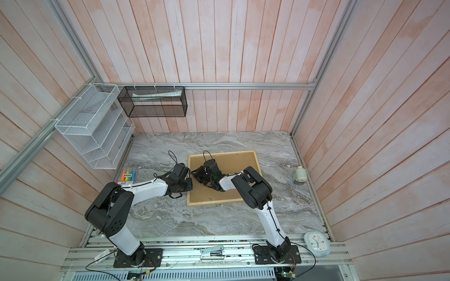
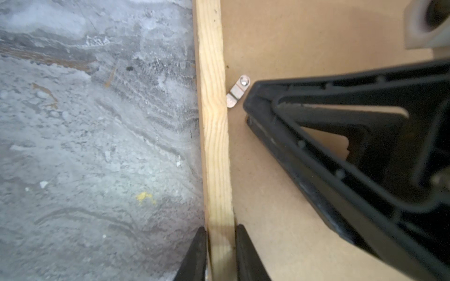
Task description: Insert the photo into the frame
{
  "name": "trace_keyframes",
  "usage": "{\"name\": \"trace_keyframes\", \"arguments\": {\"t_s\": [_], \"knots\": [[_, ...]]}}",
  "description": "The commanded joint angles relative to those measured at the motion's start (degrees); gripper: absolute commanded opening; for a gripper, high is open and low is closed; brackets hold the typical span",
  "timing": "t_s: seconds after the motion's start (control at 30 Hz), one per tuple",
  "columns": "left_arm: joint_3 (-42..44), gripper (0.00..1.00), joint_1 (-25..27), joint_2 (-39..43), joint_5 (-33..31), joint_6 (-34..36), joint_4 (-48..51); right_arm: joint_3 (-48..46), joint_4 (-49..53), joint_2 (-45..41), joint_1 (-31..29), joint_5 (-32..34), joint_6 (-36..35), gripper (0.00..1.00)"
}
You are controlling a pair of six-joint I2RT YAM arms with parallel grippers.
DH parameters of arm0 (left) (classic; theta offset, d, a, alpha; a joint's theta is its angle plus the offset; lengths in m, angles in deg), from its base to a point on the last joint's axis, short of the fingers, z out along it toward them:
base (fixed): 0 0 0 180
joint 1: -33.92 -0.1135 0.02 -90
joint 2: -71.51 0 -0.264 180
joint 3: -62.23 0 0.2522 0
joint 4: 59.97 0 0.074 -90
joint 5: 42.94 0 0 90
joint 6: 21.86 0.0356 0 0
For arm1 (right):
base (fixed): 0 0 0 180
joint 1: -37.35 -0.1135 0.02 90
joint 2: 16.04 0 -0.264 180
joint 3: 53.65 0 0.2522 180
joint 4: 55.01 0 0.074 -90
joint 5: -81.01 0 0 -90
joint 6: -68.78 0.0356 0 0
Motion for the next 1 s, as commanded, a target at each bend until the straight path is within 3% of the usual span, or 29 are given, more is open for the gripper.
{"name": "trace_keyframes", "arguments": {"t_s": [0.0,0.6,0.97], "knots": [[0.8,0.23,0.3,-2.4,-2.2,1.2,4.0,0.8,5.5,3.3,-0.2,2.5,1.8,0.25],[-0.1,0.22,2.9,-2.5,1.8,2.7,2.1,3.9,3.9,7.6,-0.9,3.5,8.9,0.25],[1.3,0.23,2.4,-1.1,3.3,3.3,0.8,2.6,3.1,7.4,-0.8,4.5,9.7,0.25]]}}
